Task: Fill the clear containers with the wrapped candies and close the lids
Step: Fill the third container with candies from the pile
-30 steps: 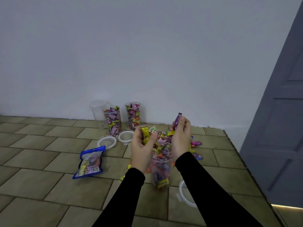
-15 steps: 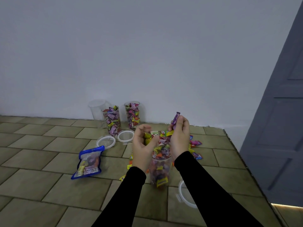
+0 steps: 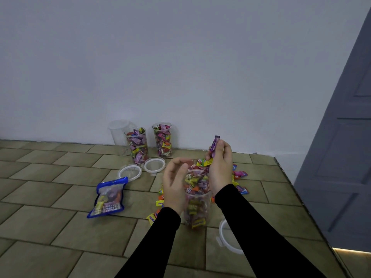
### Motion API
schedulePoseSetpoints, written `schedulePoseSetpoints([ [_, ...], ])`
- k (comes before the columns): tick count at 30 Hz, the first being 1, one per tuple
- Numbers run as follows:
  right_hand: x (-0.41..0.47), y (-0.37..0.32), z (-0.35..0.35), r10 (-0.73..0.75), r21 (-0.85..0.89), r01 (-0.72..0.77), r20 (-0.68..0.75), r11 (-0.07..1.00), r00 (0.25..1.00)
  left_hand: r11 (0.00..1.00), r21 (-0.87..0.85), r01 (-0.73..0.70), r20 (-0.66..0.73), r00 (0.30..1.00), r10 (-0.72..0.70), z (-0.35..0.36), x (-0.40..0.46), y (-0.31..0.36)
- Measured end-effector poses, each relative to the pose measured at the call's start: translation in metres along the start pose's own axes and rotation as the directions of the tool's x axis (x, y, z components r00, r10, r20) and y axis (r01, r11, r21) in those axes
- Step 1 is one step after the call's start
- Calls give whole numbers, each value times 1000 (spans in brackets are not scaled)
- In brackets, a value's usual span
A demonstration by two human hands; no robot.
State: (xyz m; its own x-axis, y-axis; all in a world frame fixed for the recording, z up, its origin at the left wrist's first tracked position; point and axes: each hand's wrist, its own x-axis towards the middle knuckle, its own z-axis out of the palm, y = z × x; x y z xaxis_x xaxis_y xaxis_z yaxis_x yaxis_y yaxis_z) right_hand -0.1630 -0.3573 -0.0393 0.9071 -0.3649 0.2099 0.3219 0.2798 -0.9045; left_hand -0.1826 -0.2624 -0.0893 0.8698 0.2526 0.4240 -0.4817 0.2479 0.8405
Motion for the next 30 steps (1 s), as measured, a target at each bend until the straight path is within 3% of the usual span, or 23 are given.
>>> schedulePoseSetpoints([
  [3,1,0,0,8,4,-8,3,1000,1000,979,-15,202,-80,976,-202,0,-2,-12],
  [5,2,1,0,7,6,-7,4,1000,1000,916,-82,392,-41,917,-396,0,-2,-15],
  [8,2,3,1,-17,-23,18,22,1000,1000,859,-114,499,24,866,-500,0,0,-10],
  [13,0,-1,1,-11,0,11,146,1000,989,845,-122,521,58,853,-518,1,1,-7],
  [27,4,2,-2,95,227,-148,227,963,969,865,-83,494,62,869,-490,1,-2,-7],
  [30,3,2,-2,82,192,-130,237,973,968,863,-66,501,67,865,-497,0,-2,-8],
])
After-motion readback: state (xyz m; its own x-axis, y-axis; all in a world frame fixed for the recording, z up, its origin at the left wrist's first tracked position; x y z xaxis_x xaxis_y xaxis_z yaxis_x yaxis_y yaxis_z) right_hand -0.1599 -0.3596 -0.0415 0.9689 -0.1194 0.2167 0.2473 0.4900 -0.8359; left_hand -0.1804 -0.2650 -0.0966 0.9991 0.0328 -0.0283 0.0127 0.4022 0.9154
